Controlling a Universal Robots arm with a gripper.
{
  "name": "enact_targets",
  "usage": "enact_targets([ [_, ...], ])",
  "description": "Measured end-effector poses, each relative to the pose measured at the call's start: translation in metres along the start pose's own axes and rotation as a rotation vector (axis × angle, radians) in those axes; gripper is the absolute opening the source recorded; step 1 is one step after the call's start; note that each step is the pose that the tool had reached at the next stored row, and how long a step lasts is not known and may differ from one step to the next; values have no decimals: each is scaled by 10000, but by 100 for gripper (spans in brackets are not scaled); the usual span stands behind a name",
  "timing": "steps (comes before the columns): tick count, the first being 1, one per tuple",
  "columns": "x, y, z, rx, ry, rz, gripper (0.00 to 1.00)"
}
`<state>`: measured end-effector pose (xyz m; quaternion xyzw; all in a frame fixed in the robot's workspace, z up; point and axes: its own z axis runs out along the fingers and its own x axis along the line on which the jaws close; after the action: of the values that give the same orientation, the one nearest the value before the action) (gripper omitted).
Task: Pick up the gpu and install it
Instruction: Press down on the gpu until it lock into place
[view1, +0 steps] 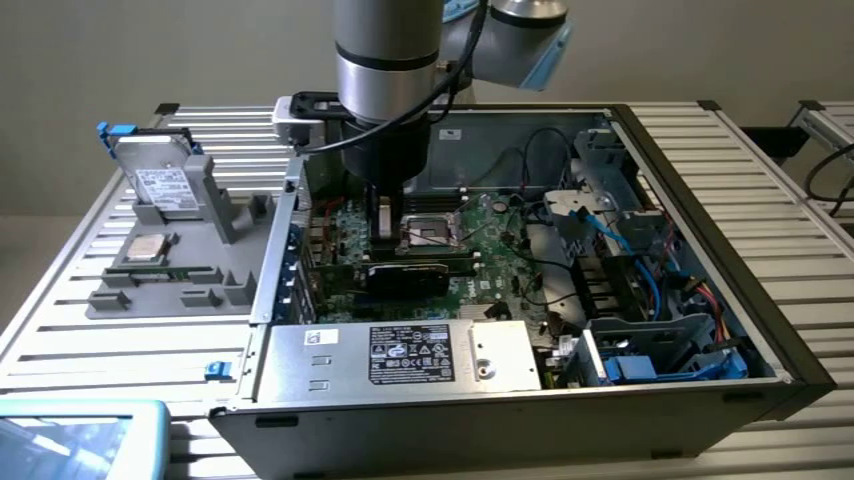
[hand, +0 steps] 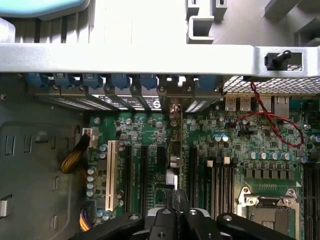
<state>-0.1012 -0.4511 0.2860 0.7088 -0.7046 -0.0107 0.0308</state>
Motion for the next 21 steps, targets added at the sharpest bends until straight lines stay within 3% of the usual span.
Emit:
enact_targets([
  [16, -67, 187, 128, 533, -4, 156, 12],
  [19, -68, 214, 134, 644, -5, 173, 12],
  [21, -69, 230, 146, 749, -2, 187, 12],
])
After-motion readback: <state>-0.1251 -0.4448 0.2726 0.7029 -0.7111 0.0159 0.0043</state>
